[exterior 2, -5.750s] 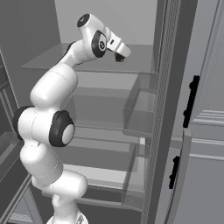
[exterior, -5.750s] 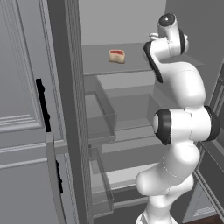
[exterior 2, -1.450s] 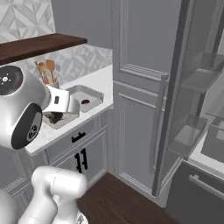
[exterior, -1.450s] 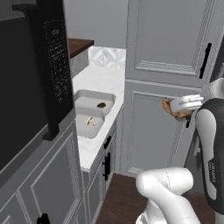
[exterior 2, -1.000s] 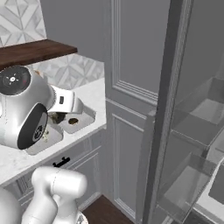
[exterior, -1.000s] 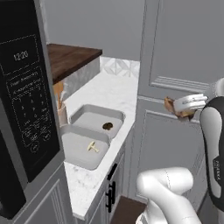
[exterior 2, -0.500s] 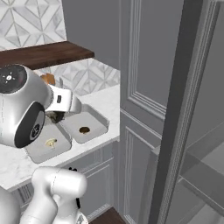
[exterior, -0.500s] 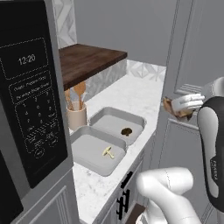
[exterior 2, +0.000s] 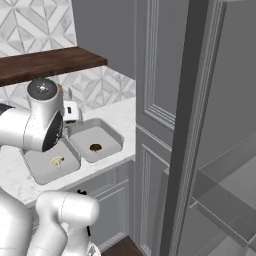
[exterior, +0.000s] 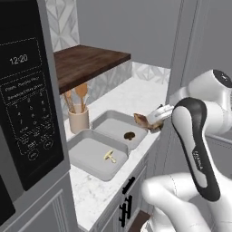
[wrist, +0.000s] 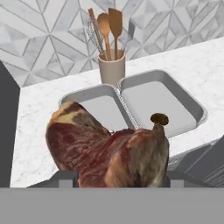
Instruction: Place one mushroom and one steak in each tupperware on the nearby counter, to pack two identical lunches.
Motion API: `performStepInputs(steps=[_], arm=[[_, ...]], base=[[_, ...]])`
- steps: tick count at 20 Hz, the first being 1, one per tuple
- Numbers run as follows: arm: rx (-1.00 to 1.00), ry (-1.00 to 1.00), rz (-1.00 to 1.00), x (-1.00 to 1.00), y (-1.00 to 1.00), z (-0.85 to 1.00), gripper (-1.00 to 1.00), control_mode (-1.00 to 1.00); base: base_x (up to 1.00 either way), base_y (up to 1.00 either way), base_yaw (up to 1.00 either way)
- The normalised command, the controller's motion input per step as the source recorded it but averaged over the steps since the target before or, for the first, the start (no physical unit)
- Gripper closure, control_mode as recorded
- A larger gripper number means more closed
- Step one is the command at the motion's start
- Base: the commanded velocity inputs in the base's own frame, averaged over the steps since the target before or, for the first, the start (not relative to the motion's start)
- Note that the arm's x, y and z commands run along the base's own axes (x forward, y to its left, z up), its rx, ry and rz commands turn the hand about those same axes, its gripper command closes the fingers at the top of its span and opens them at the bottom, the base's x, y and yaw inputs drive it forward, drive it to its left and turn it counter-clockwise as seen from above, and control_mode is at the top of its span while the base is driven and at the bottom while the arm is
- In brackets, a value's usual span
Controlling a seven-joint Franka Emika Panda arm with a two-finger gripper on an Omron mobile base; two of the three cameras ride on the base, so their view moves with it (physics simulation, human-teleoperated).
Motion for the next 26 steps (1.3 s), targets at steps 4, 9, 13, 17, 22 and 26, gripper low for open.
performStepInputs(steps=[4,9,13,17,22,26], arm=[[-0.07,0.02,0.07,0.78,0.58,-0.40,1.00,-1.00],[-0.05,0.00,0.00,0.60,0.05,-0.14,1.00,-1.00],[-0.08,0.03,0.00,0.24,0.35,-0.37,1.00,-1.00],[-0.08,0.08,0.02,0.28,0.59,-0.41,1.00,-1.00],[-0.05,0.08,0.02,0.40,0.43,-0.38,1.00,-1.00],[0.00,0.15,0.02,0.55,0.17,-0.46,1.00,-1.00]], base=[[0.00,0.00,0.00],[0.00,0.00,0.00],[0.00,0.00,0.00],[0.00,0.00,0.00],[0.00,0.00,0.00],[0.00,0.00,0.00]])
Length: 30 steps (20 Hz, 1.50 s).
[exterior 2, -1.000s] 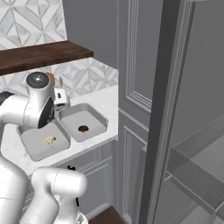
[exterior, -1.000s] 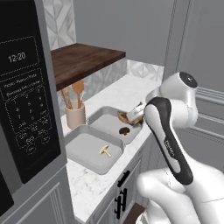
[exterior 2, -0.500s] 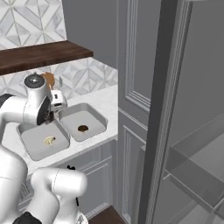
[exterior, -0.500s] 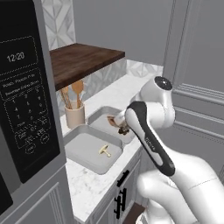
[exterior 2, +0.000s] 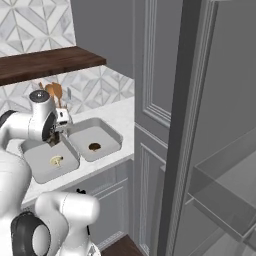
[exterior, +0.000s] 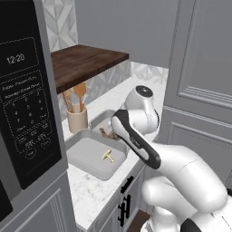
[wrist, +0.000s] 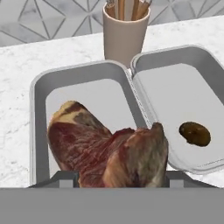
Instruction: Place one mushroom and one steak in each tupperware on the nearby counter, to pack two identical lunches.
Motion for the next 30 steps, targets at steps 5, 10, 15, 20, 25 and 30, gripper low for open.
performStepInputs(steps=[5,10,15,20,25,30], arm=[[-0.01,0.09,0.07,0.42,0.39,-0.42,1.00,-1.00],[-0.03,0.00,0.10,0.09,0.48,-0.32,1.00,-1.00],[-0.03,0.00,0.02,0.03,0.16,-0.41,1.00,-1.00],[-0.01,0.00,0.01,0.12,0.12,-0.32,1.00,-1.00],[-0.01,0.00,0.00,0.30,0.23,-0.26,-1.00,-1.00],[0.00,0.00,0.00,0.23,0.20,-0.05,-1.00,-1.00]], base=[[0.00,0.00,0.00],[0.00,0.00,0.00],[0.00,0.00,0.00],[0.00,0.00,0.00],[0.00,0.00,0.00],[0.00,0.00,0.00]])
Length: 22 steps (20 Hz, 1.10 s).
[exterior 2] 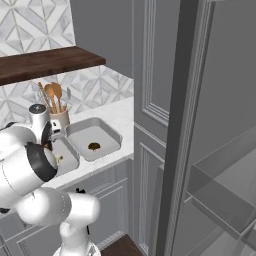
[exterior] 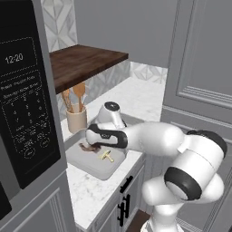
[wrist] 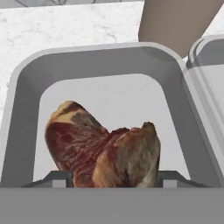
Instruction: Place one mushroom and one steak in each tupperware on the nearby counter, to pack two identical lunches.
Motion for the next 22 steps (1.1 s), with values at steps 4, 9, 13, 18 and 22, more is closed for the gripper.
performStepInputs(steps=[4,9,13,18,22], arm=[[0.00,0.00,0.00,0.03,0.17,-0.01,-1.00,-1.00],[0.00,-0.02,-0.02,-0.25,-0.05,0.32,-1.00,-1.00],[0.00,-0.19,-0.02,-0.58,-0.46,0.74,-1.00,-1.00],[0.00,-0.24,-0.01,-0.57,-0.71,0.80,-1.00,-1.00],[0.00,-0.18,-0.04,-0.65,-0.72,0.73,-1.00,-1.00]], base=[[0.00,0.00,0.00],[0.00,0.00,0.00],[0.00,0.00,0.00],[0.00,0.00,0.00],[0.00,0.00,0.00]])
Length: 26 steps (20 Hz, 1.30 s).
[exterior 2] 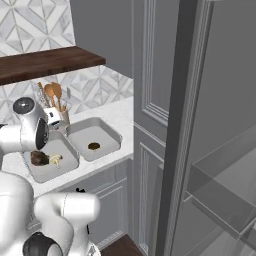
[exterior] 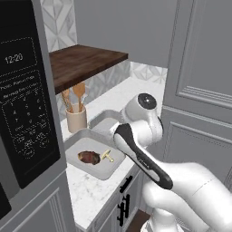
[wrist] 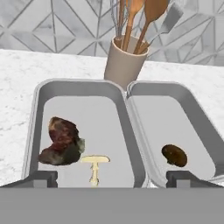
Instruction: Place one mushroom and one steak in each tupperware on the nearby counter, to pack two identical lunches.
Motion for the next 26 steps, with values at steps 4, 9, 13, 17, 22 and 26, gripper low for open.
performStepInputs(steps=[4,9,13,17,22,26], arm=[[0.05,-0.09,-0.18,-0.86,-0.83,0.63,-1.00,-1.00],[0.06,-0.01,-0.26,-0.67,-0.84,0.44,-1.00,-1.00],[0.04,0.00,-0.32,-0.81,-0.71,0.32,-1.00,-1.00],[0.04,-0.02,-0.35,-0.82,-0.76,0.34,-1.00,-1.00],[0.01,-0.10,-0.19,-0.76,-0.45,0.26,-1.00,-1.00],[0.00,-0.02,0.00,-0.10,0.00,0.00,-1.00,1.00]], base=[[0.00,0.00,0.00],[0.00,0.00,0.00],[0.00,0.00,0.00],[0.00,0.00,0.00],[0.00,0.00,0.00],[-0.51,0.08,0.15]])
